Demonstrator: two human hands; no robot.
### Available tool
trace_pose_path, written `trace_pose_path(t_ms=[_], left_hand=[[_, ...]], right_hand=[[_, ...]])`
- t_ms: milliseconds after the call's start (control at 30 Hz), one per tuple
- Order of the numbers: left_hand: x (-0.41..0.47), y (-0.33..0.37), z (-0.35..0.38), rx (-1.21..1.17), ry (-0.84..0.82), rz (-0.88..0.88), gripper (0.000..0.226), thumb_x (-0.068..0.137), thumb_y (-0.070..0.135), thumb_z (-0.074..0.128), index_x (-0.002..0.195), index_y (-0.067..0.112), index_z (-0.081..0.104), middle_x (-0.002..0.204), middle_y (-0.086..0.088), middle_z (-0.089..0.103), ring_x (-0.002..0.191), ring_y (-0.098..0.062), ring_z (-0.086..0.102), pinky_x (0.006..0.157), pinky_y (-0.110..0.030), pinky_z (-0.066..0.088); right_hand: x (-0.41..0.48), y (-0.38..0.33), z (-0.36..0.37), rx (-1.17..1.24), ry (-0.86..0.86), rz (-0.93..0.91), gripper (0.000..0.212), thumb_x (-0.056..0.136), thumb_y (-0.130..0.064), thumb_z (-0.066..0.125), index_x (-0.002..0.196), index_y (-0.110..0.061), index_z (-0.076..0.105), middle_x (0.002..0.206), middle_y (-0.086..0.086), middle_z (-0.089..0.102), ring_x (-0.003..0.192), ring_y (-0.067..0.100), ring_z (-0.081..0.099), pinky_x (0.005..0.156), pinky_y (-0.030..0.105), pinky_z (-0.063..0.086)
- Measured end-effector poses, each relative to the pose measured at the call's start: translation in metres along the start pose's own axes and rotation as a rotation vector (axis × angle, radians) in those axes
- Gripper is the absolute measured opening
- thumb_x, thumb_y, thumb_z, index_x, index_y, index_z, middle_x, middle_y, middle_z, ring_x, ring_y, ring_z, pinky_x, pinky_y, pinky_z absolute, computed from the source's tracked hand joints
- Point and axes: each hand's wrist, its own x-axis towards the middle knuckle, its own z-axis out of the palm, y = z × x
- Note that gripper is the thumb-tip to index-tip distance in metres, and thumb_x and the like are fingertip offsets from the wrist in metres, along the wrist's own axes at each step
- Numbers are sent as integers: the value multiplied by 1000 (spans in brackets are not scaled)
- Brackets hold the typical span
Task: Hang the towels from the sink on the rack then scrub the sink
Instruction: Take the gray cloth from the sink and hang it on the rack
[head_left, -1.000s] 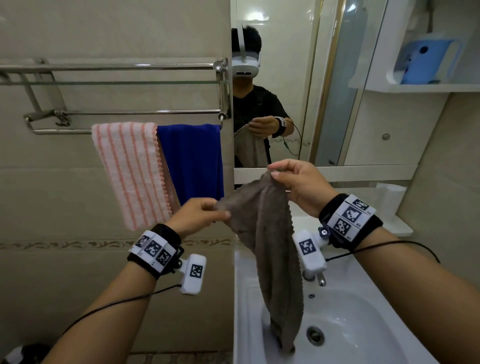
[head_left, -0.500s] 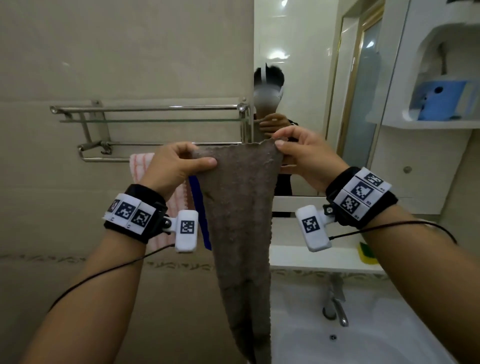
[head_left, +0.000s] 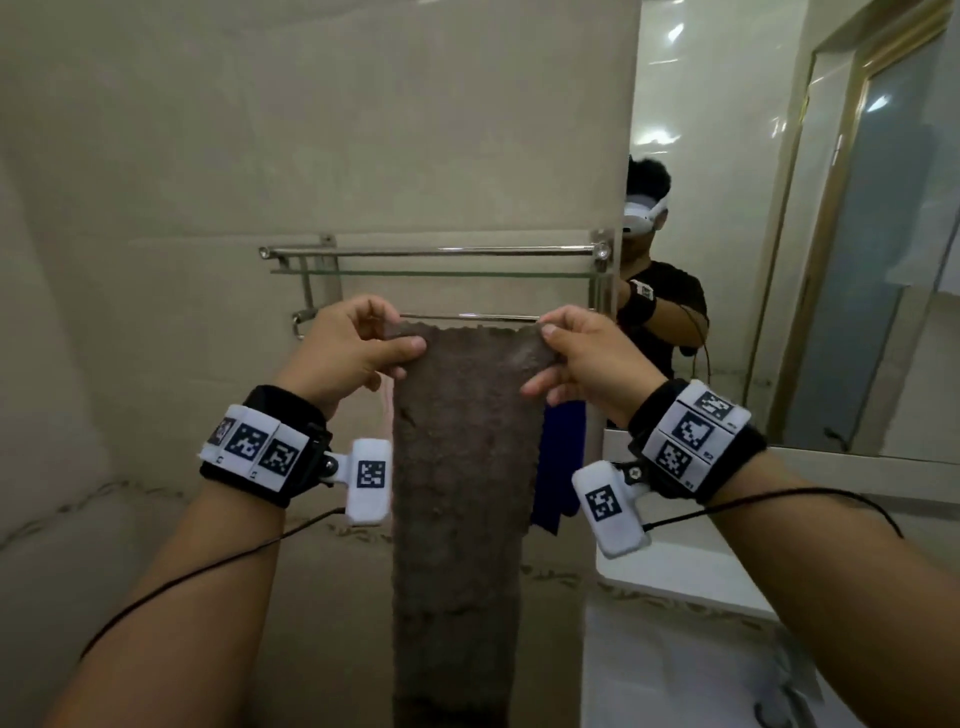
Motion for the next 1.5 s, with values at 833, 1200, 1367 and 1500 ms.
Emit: trace_pose_path(t_ms=[833,1200,1367,1500], left_hand=[[-7,-162,-119,-419,-52,-377,91,49,46,93,123,3,60,115,-14,72,103,-25,70,85,-34,57],[14,-209,-126,-582,-42,-569,40,81,21,64,109,-8,67,102,-21,74,88,-25,74,83,-34,59],[26,-198,-138,-577,-50,-519,35,83,23,63,103,-6,70,101,-19,75,89,-24,74,75,-30,59],[44,-179,-141,-593,-47,-465,30,85,23,62,96,-2,74,99,-20,75,88,-26,74,73,-32,60]], right_hand=[[152,7,210,-1,-304,-9,13,89,-24,69,98,-15,73,87,4,77,76,19,74,59,30,57],[224,5,213,-77,-73,102,14,90,-22,66,78,-16,62,44,-3,57,28,7,48,34,15,36],[245,9,205,-308,79,131,22,84,-37,72,84,-15,65,64,4,56,47,15,48,38,19,36],[247,8,200,-71,66,216,26,88,-18,71,103,-3,57,76,11,59,49,15,59,39,20,47]])
